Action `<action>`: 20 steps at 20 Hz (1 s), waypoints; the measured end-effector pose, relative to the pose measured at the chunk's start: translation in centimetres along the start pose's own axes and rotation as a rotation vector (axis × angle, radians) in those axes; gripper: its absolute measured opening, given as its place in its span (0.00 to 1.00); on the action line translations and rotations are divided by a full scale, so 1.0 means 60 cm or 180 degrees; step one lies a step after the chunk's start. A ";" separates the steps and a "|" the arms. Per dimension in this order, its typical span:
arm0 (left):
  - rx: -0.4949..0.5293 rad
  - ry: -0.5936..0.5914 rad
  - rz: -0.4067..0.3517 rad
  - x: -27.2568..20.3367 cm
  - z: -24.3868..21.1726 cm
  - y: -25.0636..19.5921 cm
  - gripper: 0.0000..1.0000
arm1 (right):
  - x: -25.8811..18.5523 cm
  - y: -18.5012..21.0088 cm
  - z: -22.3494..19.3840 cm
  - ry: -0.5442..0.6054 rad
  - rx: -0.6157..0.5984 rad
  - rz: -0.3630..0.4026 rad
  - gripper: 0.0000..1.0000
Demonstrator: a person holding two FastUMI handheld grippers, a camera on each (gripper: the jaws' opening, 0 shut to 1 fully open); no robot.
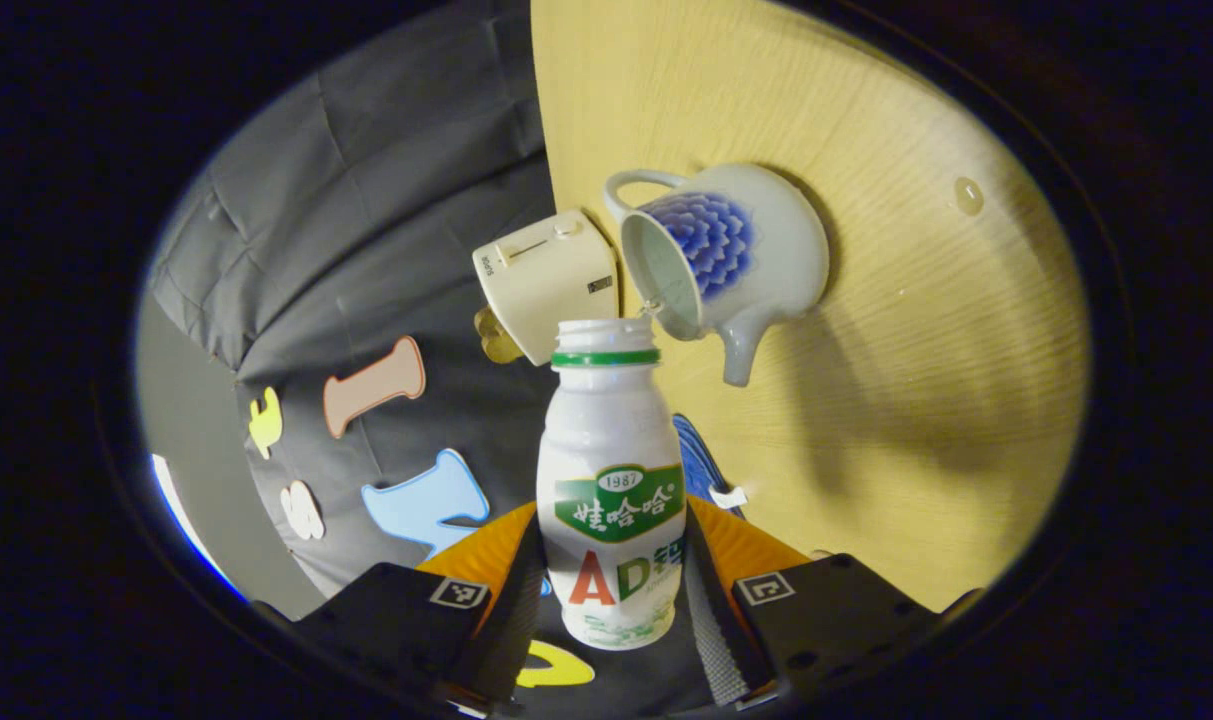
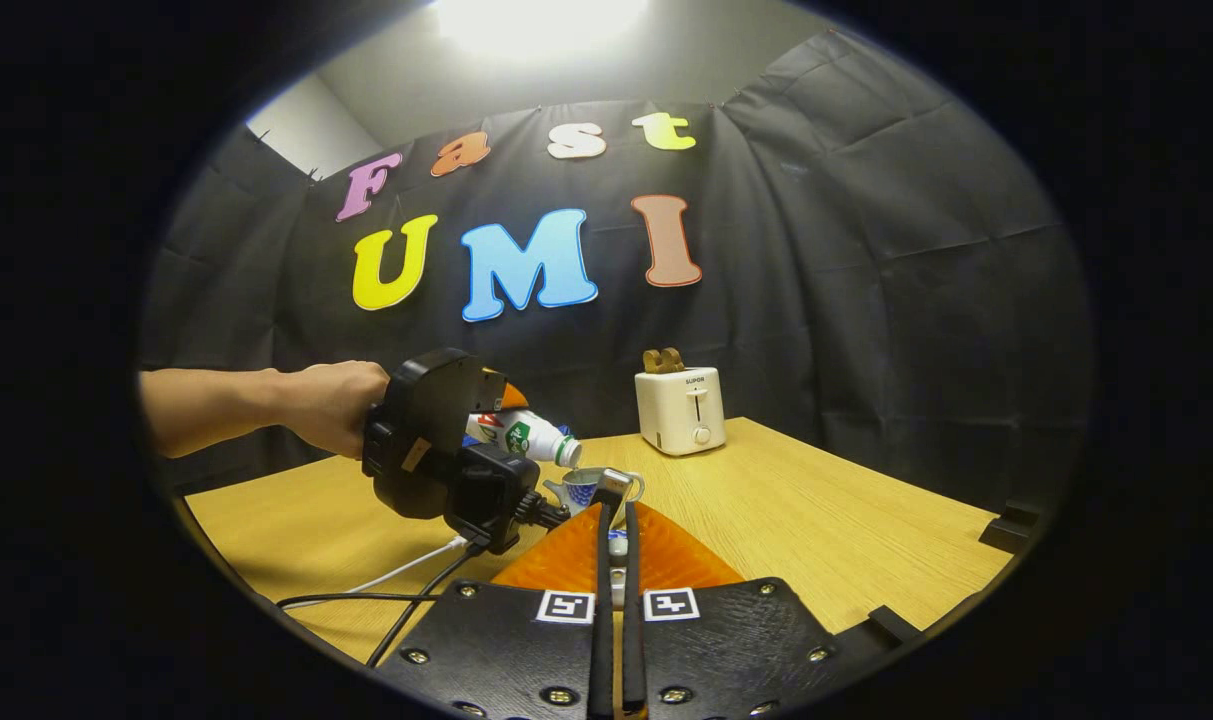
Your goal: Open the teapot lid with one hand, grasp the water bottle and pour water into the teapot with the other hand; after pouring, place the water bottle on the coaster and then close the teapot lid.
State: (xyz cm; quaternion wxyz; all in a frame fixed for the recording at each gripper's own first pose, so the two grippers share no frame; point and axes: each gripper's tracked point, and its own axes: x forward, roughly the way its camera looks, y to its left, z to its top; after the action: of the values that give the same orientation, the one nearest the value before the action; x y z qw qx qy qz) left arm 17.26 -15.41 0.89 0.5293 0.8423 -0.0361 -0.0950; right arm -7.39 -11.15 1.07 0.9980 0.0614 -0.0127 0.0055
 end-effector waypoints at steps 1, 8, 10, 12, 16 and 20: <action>-0.0002 0.0012 0.0009 0.001 -0.003 0.000 0.75 | -0.001 0.000 0.001 -0.0009 -0.0001 -0.0003 0.04; 0.0208 -0.0006 0.0133 -0.001 0.001 0.008 0.80 | 0.000 -0.002 0.003 -0.0013 -0.0013 -0.0013 0.04; 0.0260 -0.0010 0.0143 -0.004 0.003 0.005 0.77 | 0.000 -0.002 0.004 -0.0020 -0.0012 -0.0018 0.04; 0.0290 -0.0003 0.0135 -0.003 -0.001 0.008 0.80 | -0.001 -0.001 0.005 -0.0026 -0.0012 -0.0013 0.04; 0.0348 0.0003 0.0165 0.000 -0.004 0.011 0.80 | -0.001 -0.003 0.004 -0.0023 -0.0011 -0.0016 0.04; 0.0311 -0.0012 0.0214 0.000 0.000 0.011 0.80 | -0.002 -0.004 0.005 -0.0026 -0.0003 -0.0028 0.04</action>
State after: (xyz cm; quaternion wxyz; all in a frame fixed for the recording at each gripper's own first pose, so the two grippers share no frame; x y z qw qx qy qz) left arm 17.31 -15.70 1.46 0.4904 0.8653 -0.0699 -0.0769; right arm -7.49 -11.45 1.31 0.9980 0.0609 -0.0165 0.0009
